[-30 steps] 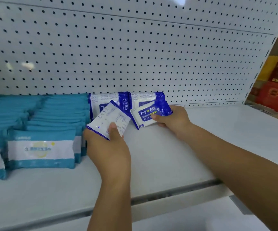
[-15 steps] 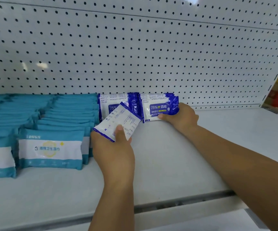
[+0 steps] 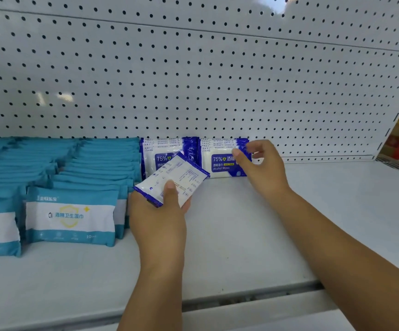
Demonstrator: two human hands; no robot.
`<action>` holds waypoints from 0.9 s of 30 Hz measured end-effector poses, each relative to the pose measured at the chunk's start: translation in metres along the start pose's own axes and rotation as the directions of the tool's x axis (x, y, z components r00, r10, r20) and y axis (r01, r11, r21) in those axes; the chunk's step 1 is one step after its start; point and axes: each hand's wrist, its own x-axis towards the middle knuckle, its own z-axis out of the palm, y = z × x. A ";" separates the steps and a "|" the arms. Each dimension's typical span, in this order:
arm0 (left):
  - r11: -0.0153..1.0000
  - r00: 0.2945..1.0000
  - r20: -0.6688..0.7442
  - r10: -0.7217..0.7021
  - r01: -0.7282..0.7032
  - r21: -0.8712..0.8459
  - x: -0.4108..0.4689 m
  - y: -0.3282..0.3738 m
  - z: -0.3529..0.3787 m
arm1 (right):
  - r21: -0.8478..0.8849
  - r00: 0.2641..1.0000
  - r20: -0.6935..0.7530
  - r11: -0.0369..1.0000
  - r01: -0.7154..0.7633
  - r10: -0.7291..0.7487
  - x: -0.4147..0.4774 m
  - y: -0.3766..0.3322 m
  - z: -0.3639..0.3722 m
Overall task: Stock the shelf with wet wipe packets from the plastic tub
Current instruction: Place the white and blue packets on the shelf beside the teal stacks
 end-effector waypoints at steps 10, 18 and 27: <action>0.957 0.967 0.158 -0.200 0.228 -0.180 -0.005 0.015 0.003 | 0.320 0.788 0.549 0.941 0.110 -0.279 -0.021 -0.027 -0.002; 0.976 0.962 0.192 -0.193 0.208 -0.060 -0.004 0.012 0.009 | 0.440 0.886 0.405 0.897 0.029 -0.227 -0.019 -0.031 -0.008; 0.998 0.971 0.237 -0.025 0.036 -0.043 -0.009 0.004 0.003 | 0.449 0.877 0.480 0.868 -0.214 -0.032 -0.017 -0.031 -0.008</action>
